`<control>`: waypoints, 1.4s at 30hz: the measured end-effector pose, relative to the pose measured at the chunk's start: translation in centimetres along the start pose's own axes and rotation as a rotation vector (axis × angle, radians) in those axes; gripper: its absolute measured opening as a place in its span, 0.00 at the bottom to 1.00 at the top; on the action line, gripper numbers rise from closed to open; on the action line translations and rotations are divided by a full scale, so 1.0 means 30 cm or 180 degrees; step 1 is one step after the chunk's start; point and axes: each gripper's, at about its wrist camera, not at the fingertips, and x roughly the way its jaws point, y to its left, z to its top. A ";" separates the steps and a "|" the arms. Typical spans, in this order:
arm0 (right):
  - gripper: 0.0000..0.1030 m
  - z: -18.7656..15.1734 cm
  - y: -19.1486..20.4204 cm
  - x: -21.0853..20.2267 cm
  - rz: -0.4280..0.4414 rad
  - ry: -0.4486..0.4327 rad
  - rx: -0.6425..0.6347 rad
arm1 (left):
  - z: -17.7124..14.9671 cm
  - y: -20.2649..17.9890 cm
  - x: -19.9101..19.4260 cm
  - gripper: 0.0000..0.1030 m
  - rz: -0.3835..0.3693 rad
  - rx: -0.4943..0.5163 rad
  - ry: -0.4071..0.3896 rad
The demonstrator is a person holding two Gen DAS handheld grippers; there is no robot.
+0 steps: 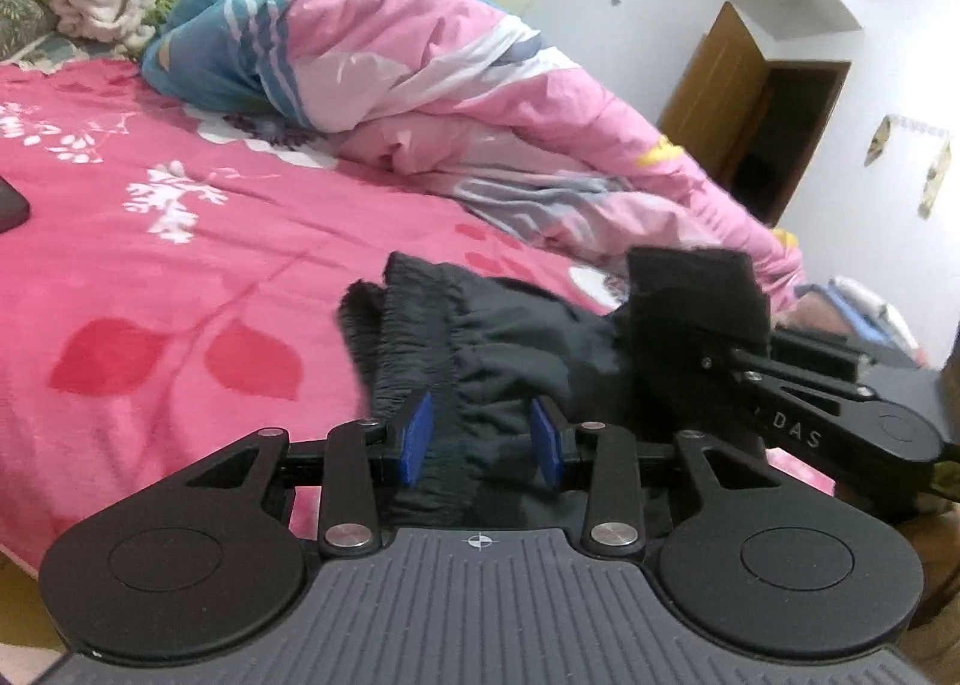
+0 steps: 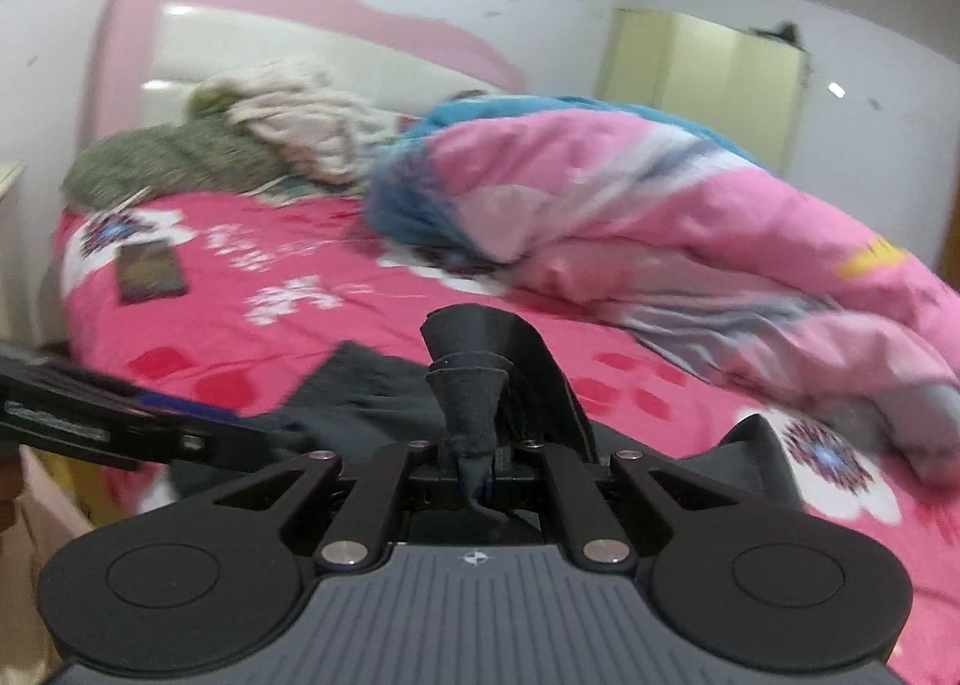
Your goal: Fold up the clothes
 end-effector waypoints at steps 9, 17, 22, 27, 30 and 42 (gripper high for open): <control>0.05 -0.040 0.206 0.045 0.0252 0.0135 -0.0725 | -0.024 0.074 -0.008 0.33 -0.0105 -0.0211 0.0007; 0.05 -0.043 0.252 0.029 0.0313 0.0069 -0.0972 | -0.024 0.214 -0.047 0.33 -0.0314 -0.0986 -0.0080; 0.05 -0.037 0.291 0.039 0.0368 0.0019 -0.1111 | -0.038 0.275 -0.040 0.33 -0.0438 -0.1412 -0.0016; 0.06 -0.044 0.328 0.073 0.0393 0.0100 -0.1263 | -0.034 0.292 -0.063 0.33 -0.0515 -0.1561 -0.0180; 0.07 -0.054 0.345 0.095 0.0380 0.0151 -0.1313 | -0.024 0.285 -0.093 0.34 -0.0659 -0.1502 -0.0360; 0.11 -0.065 0.401 0.094 0.0117 0.0146 -0.1516 | -0.022 0.171 -0.100 0.50 -0.0825 -0.0743 -0.0200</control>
